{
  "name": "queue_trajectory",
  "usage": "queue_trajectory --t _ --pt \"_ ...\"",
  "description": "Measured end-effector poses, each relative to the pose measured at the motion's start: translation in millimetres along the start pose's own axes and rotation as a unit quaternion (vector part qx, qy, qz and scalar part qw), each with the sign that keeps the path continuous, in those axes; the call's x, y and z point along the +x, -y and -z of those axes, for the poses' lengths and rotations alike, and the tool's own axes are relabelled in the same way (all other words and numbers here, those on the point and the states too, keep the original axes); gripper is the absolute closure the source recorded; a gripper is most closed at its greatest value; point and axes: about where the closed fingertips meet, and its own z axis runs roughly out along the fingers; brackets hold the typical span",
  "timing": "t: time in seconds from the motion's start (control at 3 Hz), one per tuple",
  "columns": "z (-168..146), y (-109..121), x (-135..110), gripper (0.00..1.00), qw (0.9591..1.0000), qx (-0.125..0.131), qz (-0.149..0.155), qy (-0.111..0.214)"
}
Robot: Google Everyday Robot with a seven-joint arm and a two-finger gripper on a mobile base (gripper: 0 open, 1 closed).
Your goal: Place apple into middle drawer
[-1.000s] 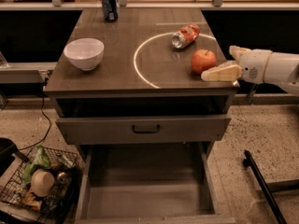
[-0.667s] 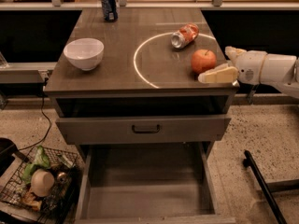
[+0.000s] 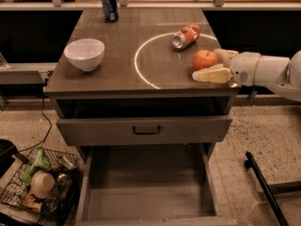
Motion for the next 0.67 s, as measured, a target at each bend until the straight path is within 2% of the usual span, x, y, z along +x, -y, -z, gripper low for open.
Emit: queue_trajectory --t 0.33,0.67 --pt "-2.4 -1.3 -0.4 0.41 1.0000 -0.002 0.000 0.000" --pt "-6.0 -3.3 -0.9 0.72 1.0000 -0.005 0.000 0.000"
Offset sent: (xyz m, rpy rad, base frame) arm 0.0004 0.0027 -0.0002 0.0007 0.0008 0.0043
